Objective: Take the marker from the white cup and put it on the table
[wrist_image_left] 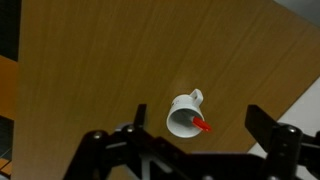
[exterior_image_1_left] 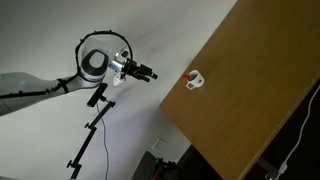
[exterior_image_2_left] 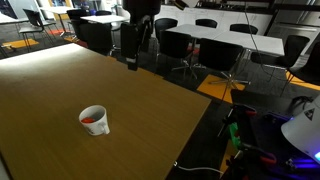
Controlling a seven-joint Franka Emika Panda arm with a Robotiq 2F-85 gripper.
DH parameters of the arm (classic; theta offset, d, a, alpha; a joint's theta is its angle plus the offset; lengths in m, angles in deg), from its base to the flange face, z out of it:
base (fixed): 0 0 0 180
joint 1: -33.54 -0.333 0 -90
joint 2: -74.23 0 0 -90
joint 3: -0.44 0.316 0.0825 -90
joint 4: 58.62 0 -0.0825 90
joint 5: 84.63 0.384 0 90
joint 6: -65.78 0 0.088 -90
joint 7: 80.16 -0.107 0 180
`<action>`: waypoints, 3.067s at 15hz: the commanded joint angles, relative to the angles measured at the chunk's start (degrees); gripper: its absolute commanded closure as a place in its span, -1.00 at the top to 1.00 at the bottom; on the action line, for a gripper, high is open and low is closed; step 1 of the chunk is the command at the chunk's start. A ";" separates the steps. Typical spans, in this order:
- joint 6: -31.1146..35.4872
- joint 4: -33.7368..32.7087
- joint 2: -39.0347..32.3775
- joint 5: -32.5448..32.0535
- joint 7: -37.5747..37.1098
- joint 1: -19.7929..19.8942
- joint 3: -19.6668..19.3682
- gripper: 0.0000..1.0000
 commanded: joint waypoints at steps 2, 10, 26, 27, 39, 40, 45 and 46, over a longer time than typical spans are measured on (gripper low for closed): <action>0.23 -2.01 -2.58 -0.34 2.08 -0.84 0.05 1.00; 0.51 -8.55 -11.90 -12.40 -6.32 -6.02 0.34 1.00; 6.20 -20.67 -29.04 -17.27 -13.45 -12.72 -7.17 1.00; 7.18 -21.00 -29.75 -17.56 -13.46 -12.94 -7.71 1.00; 13.76 -27.17 -37.73 -18.40 -13.78 -17.36 -13.63 1.00; 13.35 -27.89 -38.30 -18.27 -13.80 -17.66 -13.87 1.00; 12.60 -31.42 -41.93 -17.91 -13.43 -18.44 -15.20 0.98; 12.48 -32.00 -42.59 -17.75 -13.34 -18.49 -15.39 0.94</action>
